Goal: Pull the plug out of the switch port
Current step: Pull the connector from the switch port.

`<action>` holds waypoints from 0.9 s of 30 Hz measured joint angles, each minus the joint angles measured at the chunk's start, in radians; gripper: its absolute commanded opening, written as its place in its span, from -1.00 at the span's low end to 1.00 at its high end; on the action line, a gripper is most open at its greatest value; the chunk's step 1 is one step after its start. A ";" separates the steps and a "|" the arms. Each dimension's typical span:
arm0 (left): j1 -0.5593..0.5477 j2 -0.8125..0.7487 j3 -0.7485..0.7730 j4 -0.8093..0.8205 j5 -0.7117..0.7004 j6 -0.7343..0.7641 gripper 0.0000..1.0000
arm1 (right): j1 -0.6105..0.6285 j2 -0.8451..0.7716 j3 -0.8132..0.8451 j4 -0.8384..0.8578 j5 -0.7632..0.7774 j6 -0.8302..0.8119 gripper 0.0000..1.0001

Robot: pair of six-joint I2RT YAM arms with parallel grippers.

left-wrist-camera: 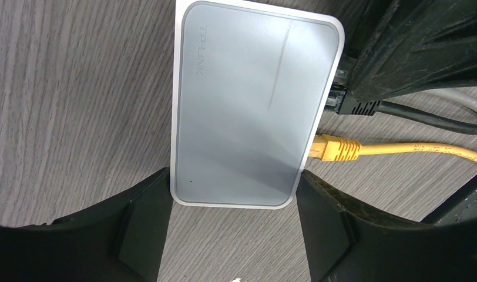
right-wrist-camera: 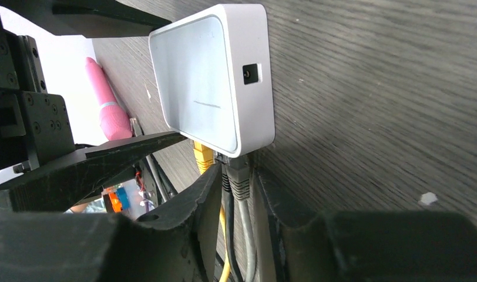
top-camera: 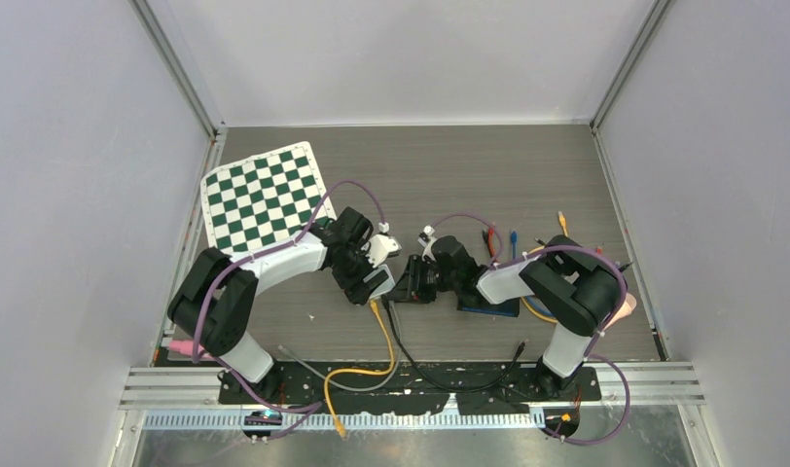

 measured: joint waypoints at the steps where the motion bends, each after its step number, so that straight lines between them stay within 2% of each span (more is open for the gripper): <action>1: 0.000 0.000 0.000 0.000 0.000 0.000 0.36 | 0.000 0.000 0.000 0.000 0.000 0.000 -0.39; 8: 0.002 0.000 0.000 -0.002 -0.003 0.000 0.36 | -0.002 0.028 0.034 -0.030 -0.013 0.004 -0.52; 10: 0.002 0.000 0.000 -0.002 -0.004 0.000 0.36 | -0.005 0.031 0.039 -0.039 -0.018 0.005 -0.48; 13: 0.002 0.000 0.000 -0.002 -0.004 0.000 0.36 | -0.011 0.036 0.043 -0.042 -0.030 0.012 -0.32; 16: 0.002 0.000 0.000 -0.002 -0.004 0.000 0.36 | -0.014 0.040 0.048 -0.037 -0.043 0.025 -0.31; 21: 0.002 0.000 0.000 -0.003 -0.005 0.000 0.36 | -0.020 0.058 0.048 -0.023 -0.053 0.041 -0.73; 25: 0.004 0.000 0.000 -0.004 -0.008 0.002 0.35 | -0.022 0.066 0.048 -0.014 -0.061 0.036 -0.88; 27: 0.004 0.000 0.000 -0.004 -0.009 0.002 0.35 | -0.022 0.066 0.048 -0.013 -0.061 0.029 -0.89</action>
